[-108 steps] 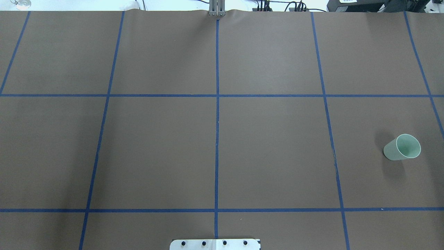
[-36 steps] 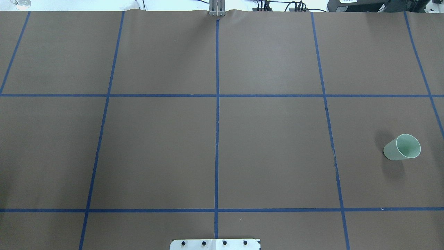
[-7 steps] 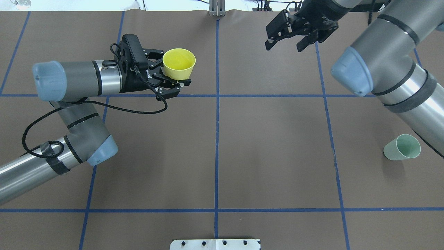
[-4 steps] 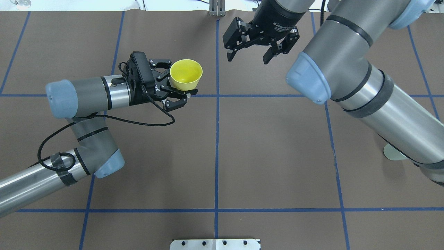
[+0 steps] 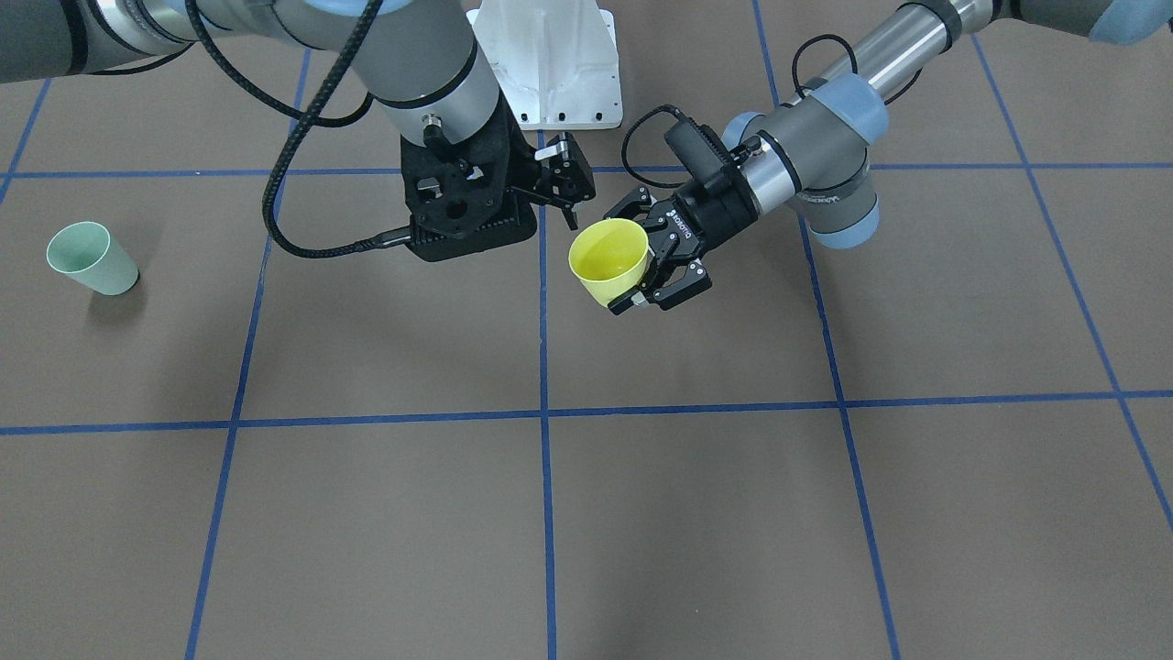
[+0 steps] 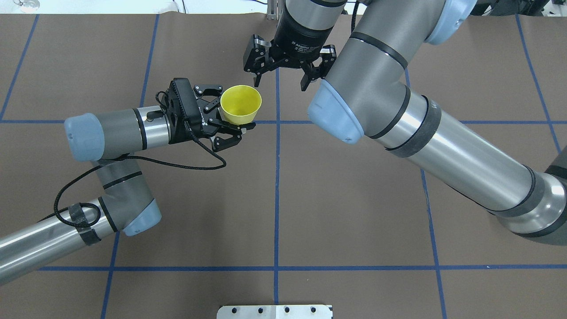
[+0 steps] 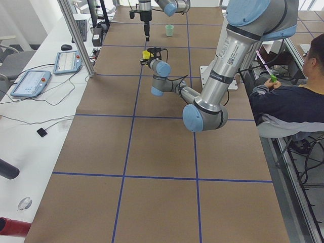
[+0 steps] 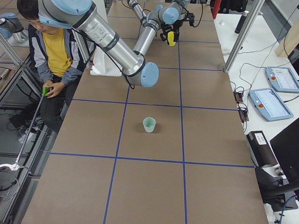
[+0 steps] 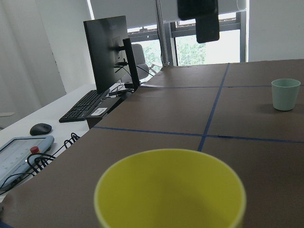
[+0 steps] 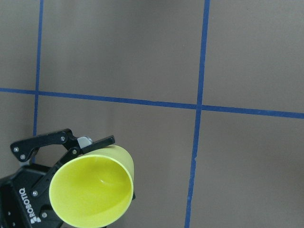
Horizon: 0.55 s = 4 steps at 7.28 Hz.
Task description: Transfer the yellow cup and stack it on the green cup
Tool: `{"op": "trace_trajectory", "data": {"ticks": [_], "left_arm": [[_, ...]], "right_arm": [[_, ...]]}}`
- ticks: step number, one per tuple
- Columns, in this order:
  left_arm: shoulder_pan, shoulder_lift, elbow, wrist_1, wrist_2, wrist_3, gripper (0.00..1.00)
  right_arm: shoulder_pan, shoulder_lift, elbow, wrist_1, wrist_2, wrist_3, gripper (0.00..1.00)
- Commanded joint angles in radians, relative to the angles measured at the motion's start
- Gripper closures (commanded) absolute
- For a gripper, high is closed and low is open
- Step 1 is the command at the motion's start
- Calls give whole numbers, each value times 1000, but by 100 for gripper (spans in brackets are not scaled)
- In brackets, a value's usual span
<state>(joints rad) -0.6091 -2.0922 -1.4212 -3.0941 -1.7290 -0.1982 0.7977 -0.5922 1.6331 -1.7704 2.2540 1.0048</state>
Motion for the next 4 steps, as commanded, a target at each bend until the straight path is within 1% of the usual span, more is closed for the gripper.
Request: {"op": "trace_trajectory", "data": {"ticks": [1,2,4], "left_arm": [[12,4,1,-23,0,0,96],[18,6,-1,-24,0,0,95],[20,6,-1,-38,0,0,93]], "right_arm": [[-31,64,-68,2,-14,9,4],[-52,81,-96,9,-20,9,6],[-103,71,-101,11,-95,2,11]]}}
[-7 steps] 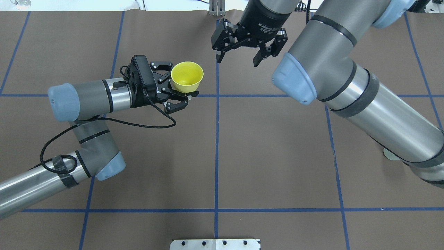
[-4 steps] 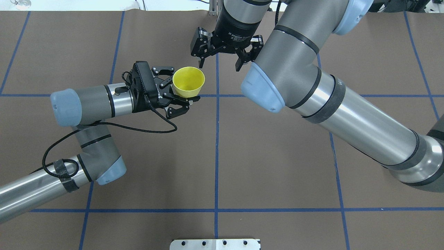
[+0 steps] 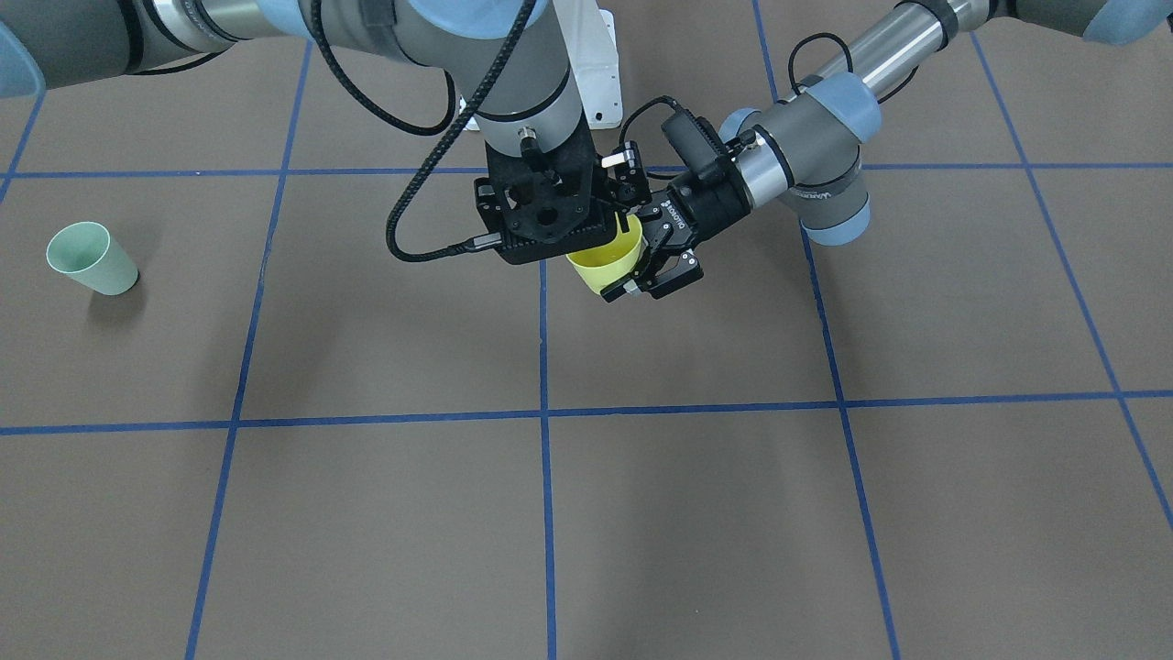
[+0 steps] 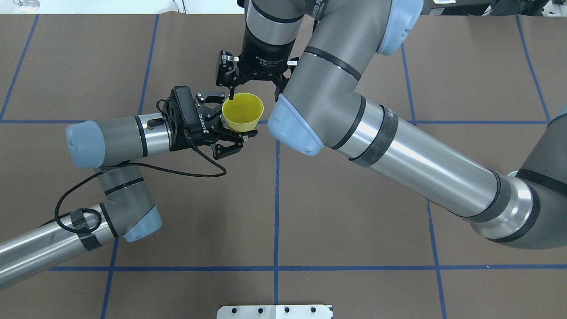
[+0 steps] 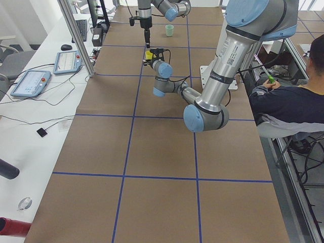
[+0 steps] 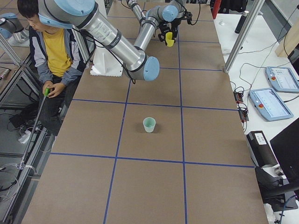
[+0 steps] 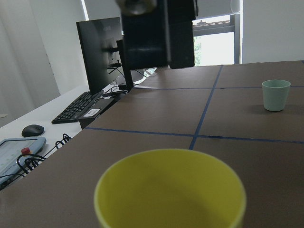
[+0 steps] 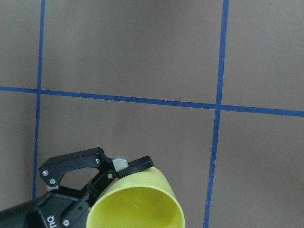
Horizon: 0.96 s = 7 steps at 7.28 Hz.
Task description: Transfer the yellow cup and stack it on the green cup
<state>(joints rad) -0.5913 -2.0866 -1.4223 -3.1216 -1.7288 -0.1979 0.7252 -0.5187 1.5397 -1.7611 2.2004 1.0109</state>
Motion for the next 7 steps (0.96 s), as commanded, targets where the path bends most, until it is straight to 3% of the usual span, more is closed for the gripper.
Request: {"op": "trace_trajectory", "data": {"ticks": [1,3,4,5,7], "left_arm": [[2,2,2,-17,0,0,93],[13,2,2,-17,0,0,92],[13,3,3,-17,0,0,92],[13,2,2,-17,0,0,89],[16,3,3,-18,0,0,86]], "right_arm": [[-32,-12,-6,2,-54,-11,11],[-32,-55,6,6,-90,-20,15],[-32,-85,8,61,-103,-29,18],[-32,-89,7,78,-111,-29,24],[-46,-81,10,81,-110,-28,26]]}}
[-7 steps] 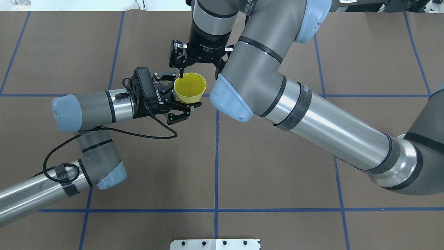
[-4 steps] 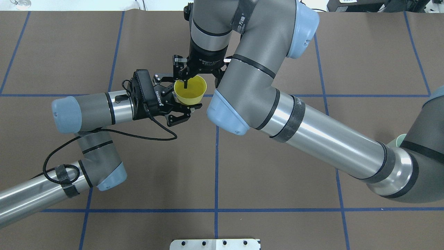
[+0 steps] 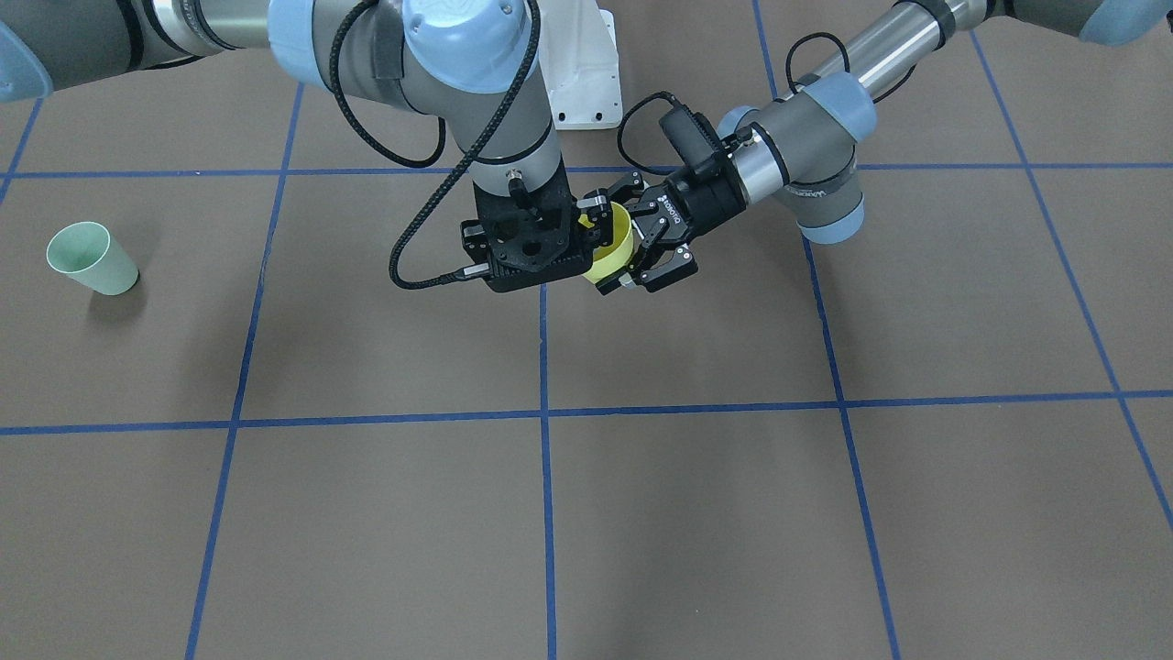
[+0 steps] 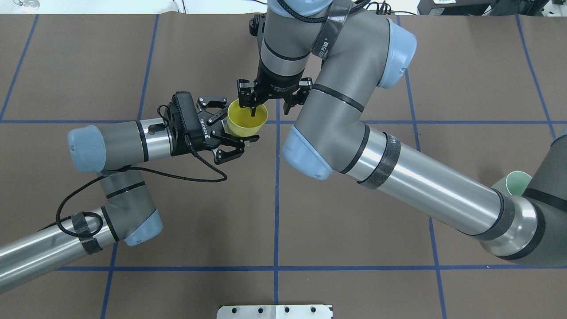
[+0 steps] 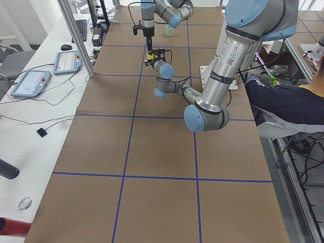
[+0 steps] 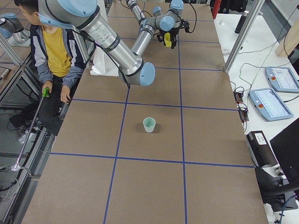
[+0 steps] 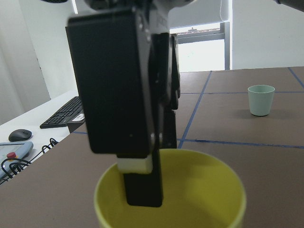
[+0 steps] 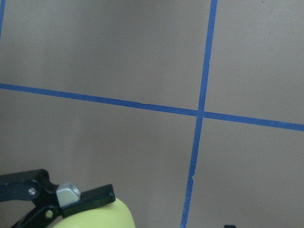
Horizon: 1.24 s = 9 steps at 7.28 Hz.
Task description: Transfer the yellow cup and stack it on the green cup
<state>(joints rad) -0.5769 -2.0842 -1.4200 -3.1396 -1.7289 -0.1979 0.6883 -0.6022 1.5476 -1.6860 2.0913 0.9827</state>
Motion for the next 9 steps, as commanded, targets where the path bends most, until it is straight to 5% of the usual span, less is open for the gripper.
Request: {"op": "trace_trajectory", "data": {"ticks": [1,3,5,9], "left_arm": [[3,0,0,0,0,0,86],[9,-1,1,-8,0,0,86],[9,-1,1,-17,0,0,85],[14,3,7,-23,0,0,83]], "right_arm": [[-21,-1,2,32,-1,-1,26],[-35,-45,9,130,-1,-1,25],[-35,-60,25,161,6,-22,42],[-33,-130,71,265,36,-10,45]]}}
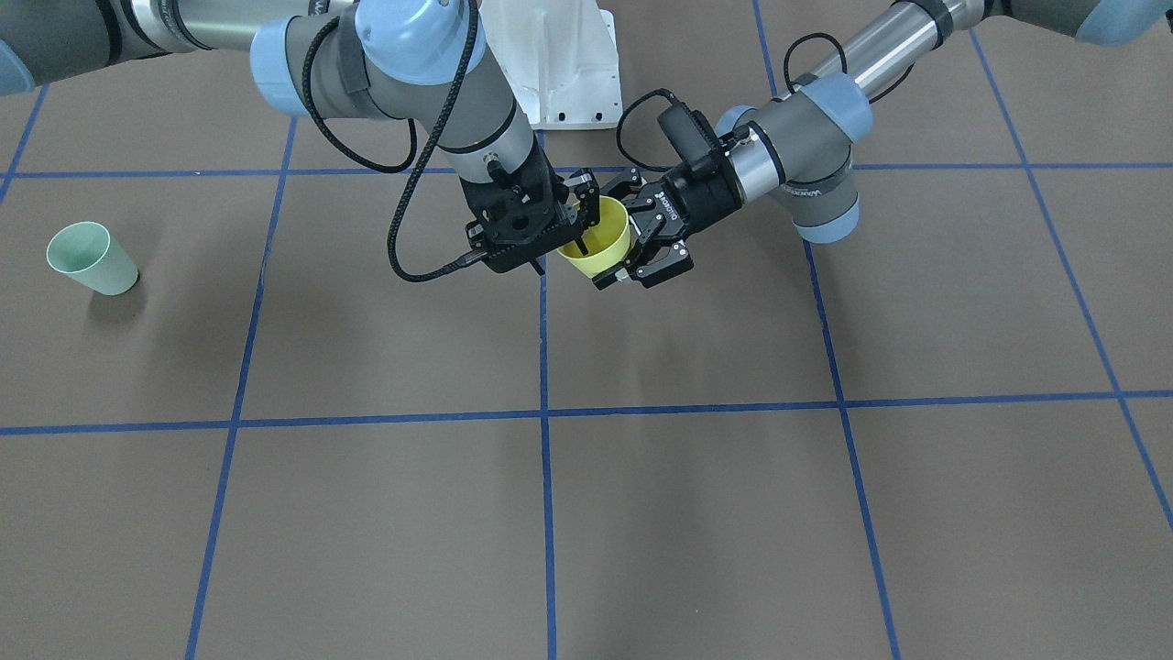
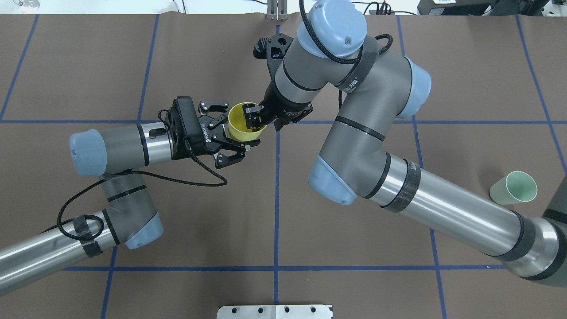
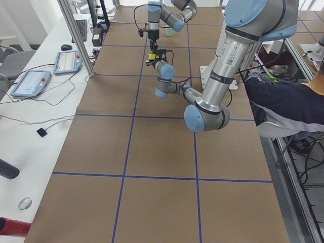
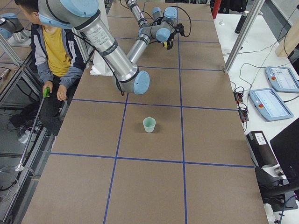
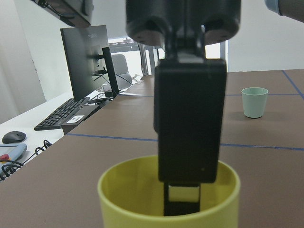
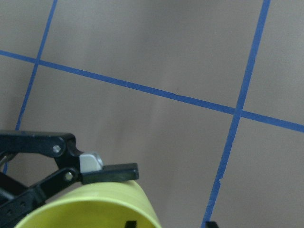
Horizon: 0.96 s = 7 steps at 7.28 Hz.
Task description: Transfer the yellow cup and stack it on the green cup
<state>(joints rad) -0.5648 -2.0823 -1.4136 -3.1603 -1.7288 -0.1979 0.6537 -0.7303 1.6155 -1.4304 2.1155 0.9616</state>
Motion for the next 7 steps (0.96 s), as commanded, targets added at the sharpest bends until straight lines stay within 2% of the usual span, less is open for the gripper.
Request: {"op": "trace_trajectory", "data": {"ticks": [1,4,5,6,7], "left_arm": [[2,1,2,-10,0,0,83],[5,1,5,-10,0,0,82],[5,1,5,-12,0,0,82],[5,1,5,-17,0,0,76],[5,1,5,-18,0,0,70]], "right_arm": [[1,0,3,13,14,25,48],[1,8,3,25,14,72,50],[1,9,3,27,12,71,65],[1,14,3,25,11,56,95],[1,15,3,24,6,57,100]]}}
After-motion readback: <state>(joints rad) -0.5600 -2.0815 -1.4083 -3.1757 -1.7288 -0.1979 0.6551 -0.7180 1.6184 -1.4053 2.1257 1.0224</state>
